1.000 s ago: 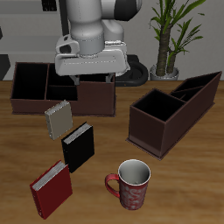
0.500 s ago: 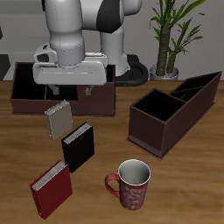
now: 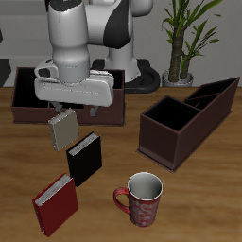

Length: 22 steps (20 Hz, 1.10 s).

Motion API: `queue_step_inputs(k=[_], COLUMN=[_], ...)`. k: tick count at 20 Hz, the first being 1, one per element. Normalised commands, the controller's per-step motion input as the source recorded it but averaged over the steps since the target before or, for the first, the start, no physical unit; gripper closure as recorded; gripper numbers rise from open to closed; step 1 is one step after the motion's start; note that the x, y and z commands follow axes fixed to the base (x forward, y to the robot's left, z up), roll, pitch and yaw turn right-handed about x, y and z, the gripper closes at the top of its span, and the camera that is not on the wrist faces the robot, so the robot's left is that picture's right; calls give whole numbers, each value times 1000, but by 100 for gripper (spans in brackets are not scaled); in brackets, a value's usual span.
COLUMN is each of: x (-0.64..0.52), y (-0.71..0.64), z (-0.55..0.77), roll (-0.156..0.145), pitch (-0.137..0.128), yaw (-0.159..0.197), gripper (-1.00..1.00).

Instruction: Place the black book into the back desk caddy's right compartment

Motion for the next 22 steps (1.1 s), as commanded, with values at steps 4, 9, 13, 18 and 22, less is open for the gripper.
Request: queue_step_inputs(k=[4,9,13,18,22], x=[76,29,35,18,21], y=[48,-171,-110,11,112], z=[-275,-277,-329,-279,-289], roll=[-23,-41,-27,-21,4], pitch=[-13,-24,-13,-18,-20], yaw=[-91,-98,-80,-73,-53], gripper=[-100,-100,-100,-100,-100])
